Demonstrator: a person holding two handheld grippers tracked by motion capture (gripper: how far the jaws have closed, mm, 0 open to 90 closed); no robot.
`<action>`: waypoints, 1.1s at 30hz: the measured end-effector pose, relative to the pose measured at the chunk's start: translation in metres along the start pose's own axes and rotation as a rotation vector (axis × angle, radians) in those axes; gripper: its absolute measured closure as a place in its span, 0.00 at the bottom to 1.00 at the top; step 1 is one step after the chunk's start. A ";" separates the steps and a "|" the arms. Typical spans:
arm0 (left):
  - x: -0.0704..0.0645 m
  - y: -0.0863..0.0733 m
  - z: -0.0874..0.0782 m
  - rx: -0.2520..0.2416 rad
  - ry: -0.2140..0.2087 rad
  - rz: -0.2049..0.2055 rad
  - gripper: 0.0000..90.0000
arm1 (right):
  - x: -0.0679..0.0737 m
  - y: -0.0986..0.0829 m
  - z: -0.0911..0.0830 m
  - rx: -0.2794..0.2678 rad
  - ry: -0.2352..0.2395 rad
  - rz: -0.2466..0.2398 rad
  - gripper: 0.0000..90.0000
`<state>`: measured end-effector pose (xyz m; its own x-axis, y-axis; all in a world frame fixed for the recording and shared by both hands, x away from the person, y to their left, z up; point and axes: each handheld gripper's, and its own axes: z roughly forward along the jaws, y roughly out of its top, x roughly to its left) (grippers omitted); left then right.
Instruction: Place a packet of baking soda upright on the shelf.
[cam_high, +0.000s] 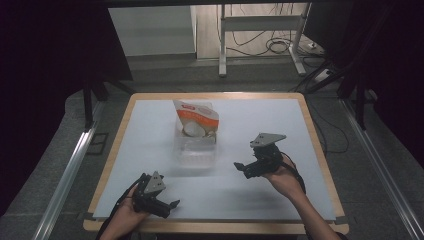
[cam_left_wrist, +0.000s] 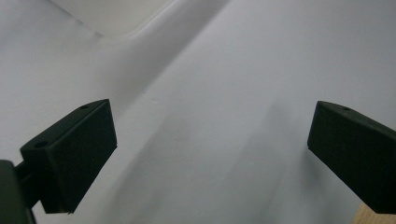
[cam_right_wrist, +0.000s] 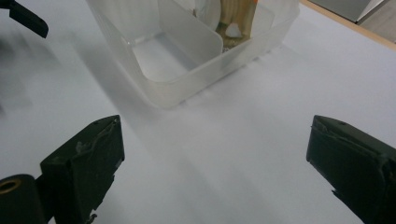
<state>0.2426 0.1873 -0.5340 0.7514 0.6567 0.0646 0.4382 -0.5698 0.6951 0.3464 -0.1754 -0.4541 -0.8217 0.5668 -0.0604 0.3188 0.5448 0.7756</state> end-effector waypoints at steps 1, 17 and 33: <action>0.000 0.000 0.000 0.000 0.000 0.000 0.02 | 0.000 -0.002 -0.001 0.001 -0.002 0.004 0.04; 0.001 0.000 0.000 -0.003 -0.008 -0.006 0.02 | 0.003 -0.031 -0.026 0.015 -0.049 0.027 0.02; 0.002 0.000 0.000 -0.007 -0.012 -0.012 0.01 | -0.001 -0.065 -0.048 0.018 -0.120 0.079 0.02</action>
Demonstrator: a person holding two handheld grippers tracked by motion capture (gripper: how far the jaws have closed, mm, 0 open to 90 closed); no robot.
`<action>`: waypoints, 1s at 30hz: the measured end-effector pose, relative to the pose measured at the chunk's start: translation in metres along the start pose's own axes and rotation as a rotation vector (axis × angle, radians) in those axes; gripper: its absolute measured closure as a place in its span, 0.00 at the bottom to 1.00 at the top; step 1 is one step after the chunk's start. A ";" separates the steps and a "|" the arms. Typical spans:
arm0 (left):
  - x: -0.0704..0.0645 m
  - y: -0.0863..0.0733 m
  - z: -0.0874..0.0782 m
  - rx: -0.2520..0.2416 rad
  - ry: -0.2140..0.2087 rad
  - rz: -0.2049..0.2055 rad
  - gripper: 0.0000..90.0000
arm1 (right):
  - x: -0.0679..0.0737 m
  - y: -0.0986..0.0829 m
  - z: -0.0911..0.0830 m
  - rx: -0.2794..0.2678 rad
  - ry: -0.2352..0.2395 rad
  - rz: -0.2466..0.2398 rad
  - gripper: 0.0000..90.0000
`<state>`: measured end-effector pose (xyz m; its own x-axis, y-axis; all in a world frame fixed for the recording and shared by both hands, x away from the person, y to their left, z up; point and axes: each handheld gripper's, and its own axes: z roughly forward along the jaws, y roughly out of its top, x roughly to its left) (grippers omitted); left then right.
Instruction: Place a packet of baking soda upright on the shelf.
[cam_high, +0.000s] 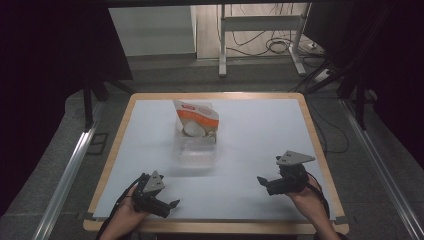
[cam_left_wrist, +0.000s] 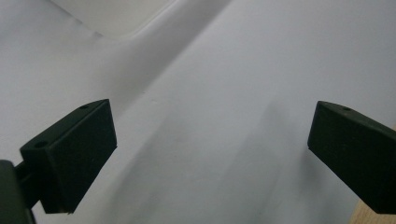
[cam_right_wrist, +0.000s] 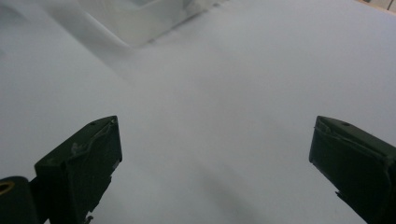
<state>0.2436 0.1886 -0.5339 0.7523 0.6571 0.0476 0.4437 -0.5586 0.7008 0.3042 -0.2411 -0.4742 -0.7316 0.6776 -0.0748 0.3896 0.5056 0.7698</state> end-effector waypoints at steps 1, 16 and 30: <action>0.000 0.000 0.000 0.001 0.001 0.001 0.01 | -0.001 -0.002 -0.001 0.001 -0.005 0.004 0.02; -0.001 0.000 0.000 0.004 0.006 0.004 0.01 | -0.008 -0.026 -0.020 0.013 -0.060 0.043 0.02; -0.001 0.000 0.001 0.010 0.010 0.008 0.01 | -0.022 -0.051 -0.037 0.032 -0.118 0.098 0.02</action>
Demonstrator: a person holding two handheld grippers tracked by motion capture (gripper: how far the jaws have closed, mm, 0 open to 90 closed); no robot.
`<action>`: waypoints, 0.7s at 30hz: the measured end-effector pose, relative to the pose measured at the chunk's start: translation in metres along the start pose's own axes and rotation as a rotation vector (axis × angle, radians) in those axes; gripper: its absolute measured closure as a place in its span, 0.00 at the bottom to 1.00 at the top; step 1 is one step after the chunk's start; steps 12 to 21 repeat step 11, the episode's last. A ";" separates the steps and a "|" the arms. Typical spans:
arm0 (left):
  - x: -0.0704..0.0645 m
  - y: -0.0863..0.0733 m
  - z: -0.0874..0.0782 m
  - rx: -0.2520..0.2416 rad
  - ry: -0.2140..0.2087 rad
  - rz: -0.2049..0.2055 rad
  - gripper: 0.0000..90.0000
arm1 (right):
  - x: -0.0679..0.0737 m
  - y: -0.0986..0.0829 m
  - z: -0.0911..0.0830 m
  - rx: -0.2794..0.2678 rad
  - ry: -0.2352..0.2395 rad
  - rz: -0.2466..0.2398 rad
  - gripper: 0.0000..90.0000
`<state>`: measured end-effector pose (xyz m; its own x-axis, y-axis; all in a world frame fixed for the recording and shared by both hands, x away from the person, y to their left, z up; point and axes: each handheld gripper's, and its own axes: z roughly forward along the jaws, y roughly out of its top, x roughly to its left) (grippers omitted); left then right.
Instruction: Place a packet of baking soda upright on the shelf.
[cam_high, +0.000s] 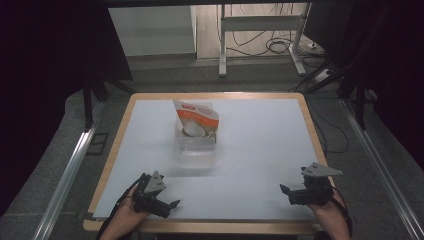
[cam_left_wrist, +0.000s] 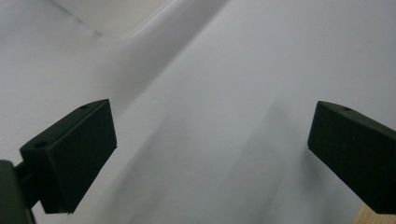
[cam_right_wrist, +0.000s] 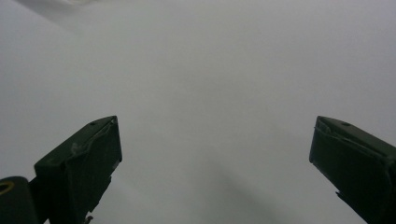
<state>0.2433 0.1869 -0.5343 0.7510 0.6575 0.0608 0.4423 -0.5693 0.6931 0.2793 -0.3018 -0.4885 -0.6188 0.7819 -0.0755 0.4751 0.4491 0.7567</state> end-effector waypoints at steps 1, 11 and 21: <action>0.000 0.000 0.000 0.000 0.000 0.000 0.01 | -0.002 -0.002 0.000 0.007 -0.001 0.007 0.02; 0.000 0.000 0.000 0.002 0.001 0.000 0.01 | -0.004 -0.006 0.005 0.047 -0.013 0.013 0.02; 0.000 0.000 0.000 0.002 0.001 0.000 0.01 | -0.004 -0.006 0.005 0.047 -0.013 0.013 0.02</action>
